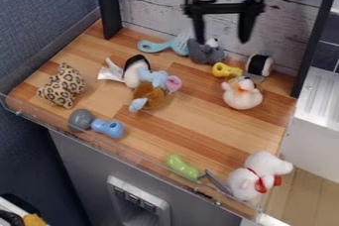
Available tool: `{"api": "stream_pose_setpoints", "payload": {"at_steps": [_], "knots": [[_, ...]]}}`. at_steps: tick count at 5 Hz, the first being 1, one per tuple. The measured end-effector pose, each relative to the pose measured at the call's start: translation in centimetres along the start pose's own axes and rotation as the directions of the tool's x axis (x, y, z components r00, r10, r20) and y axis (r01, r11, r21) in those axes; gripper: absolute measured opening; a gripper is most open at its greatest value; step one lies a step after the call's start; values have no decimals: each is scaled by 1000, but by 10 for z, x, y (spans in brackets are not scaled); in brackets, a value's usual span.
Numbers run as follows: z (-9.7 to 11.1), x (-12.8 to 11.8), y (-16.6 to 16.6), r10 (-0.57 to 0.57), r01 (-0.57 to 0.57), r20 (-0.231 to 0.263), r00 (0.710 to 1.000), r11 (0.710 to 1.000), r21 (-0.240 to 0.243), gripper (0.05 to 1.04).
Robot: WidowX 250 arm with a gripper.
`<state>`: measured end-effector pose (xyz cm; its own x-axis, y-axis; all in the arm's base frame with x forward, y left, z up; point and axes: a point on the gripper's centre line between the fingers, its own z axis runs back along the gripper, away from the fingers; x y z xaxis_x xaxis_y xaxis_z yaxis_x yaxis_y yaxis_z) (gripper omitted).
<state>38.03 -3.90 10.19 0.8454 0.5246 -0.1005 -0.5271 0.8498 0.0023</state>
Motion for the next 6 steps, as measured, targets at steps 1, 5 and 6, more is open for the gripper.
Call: {"api": "stream_pose_setpoints", "payload": {"at_steps": [1, 5, 6], "knots": [[0, -14, -29, -48, 48, 8, 999, 999, -4, 999], [-60, -36, -41, -442, 442, 3, 897, 897, 24, 999], [-78, -34, -41, -358, 358, 12, 934, 934, 22, 1000]]}}
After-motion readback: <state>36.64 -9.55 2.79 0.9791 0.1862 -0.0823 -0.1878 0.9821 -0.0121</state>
